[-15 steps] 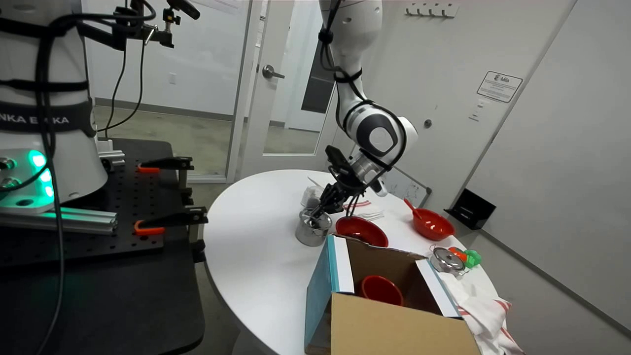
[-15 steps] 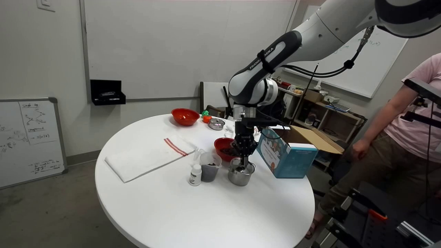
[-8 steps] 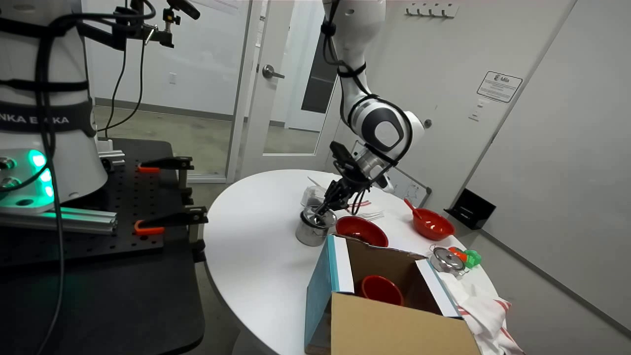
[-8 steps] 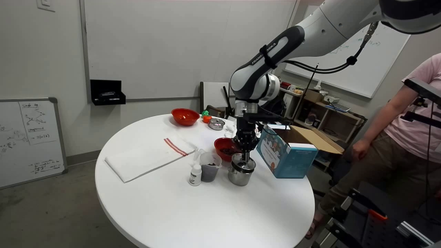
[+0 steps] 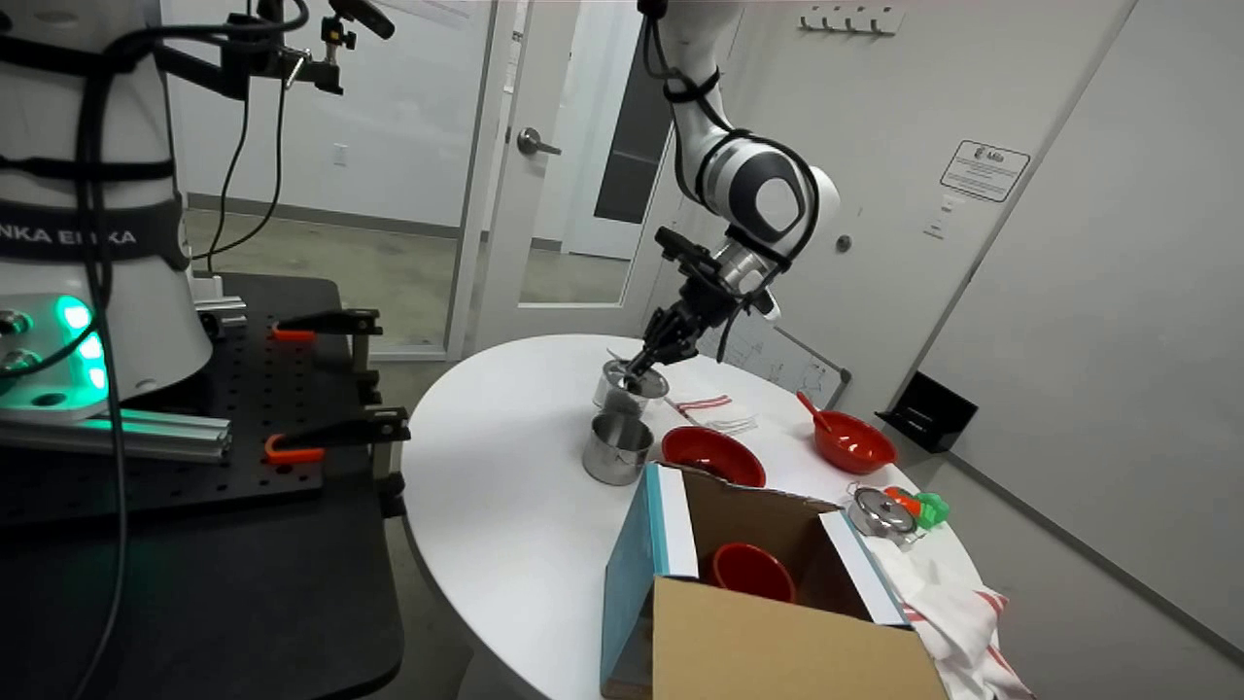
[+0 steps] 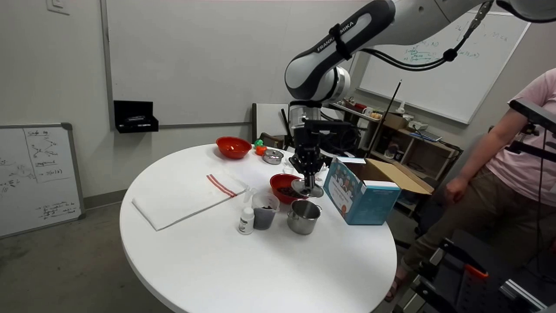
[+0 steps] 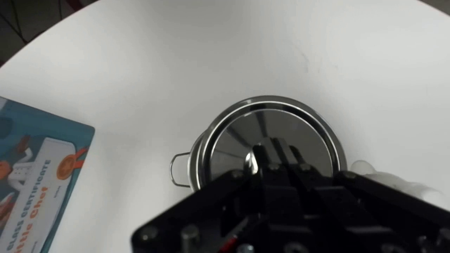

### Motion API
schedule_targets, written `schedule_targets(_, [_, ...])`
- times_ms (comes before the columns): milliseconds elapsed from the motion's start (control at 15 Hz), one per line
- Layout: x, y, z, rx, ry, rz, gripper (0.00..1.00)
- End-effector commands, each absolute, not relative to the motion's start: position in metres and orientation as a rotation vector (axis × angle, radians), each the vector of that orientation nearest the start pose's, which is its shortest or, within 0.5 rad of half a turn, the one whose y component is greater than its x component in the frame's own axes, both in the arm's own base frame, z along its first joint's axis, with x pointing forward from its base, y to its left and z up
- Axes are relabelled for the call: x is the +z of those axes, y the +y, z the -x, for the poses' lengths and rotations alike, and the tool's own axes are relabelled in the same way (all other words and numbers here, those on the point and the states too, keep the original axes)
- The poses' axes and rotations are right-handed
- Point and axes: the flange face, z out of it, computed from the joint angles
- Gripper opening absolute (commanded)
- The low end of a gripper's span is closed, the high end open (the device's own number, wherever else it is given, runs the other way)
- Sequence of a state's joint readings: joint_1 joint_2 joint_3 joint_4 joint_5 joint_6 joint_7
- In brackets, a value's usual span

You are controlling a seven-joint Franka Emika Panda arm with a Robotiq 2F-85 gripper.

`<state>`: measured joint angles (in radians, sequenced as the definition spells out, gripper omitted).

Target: Uncover the pot and put the lid on the table

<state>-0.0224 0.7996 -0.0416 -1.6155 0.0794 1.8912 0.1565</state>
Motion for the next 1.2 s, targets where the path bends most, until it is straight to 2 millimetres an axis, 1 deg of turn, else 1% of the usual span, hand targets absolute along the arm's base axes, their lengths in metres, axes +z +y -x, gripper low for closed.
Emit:
schedule_targets(0, [0.153, 0.007, -0.632, 0.876, 0.236, 3.076, 0.0])
schedule_targets(133, [0.163, 0.026, -0.638, 0.913, 0.159, 3.117, 0.0])
schedule_targets(267, [0.165, 0.039, -0.642, 0.959, 0.09, 3.135, 0.0])
schedule_targets(333, [0.163, 0.041, -0.642, 0.982, 0.054, 3.132, 0.0])
schedule_targets(467, [0.152, 0.041, -0.638, 1.033, -0.003, 3.096, 0.0])
schedule_targets(667, [0.138, 0.035, -0.625, 1.06, -0.055, 3.045, 0.0])
schedule_targets(733, [0.139, 0.034, -0.621, 1.037, -0.038, 3.035, 0.0])
schedule_targets(933, [0.141, 0.033, -0.615, 0.942, 0.128, 3.015, 0.0])
schedule_targets(1133, [0.143, 0.032, -0.605, 0.859, 0.37, 2.983, 0.0])
